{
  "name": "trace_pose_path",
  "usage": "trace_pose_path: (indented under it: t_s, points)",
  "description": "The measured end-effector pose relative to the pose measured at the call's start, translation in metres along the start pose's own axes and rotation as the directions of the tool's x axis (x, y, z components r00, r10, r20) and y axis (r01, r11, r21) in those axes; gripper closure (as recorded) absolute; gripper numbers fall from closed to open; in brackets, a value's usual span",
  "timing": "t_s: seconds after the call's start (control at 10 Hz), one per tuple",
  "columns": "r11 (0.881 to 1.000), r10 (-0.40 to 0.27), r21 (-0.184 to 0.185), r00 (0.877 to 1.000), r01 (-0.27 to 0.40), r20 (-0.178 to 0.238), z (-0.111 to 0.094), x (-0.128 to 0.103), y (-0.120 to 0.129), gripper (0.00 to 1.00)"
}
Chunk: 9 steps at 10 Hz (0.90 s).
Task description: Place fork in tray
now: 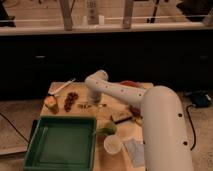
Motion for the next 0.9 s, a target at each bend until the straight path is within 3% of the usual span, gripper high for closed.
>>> trace_pose_path:
  t_s: [0.4,0.7,0.9]
  points:
    - [1.000,-0.019,-0.019,1.000,0.019,0.017,0.0107,-0.0075,-0.0048,0.59]
    - [1.000,-0.021,-0.019,1.000,0.022,0.023,0.0033,-0.0109,-0.0053,0.89]
    - [0.999,-0.026,-0.023,1.000,0.026,0.014,0.0017,-0.0090,-0.0042,1.00]
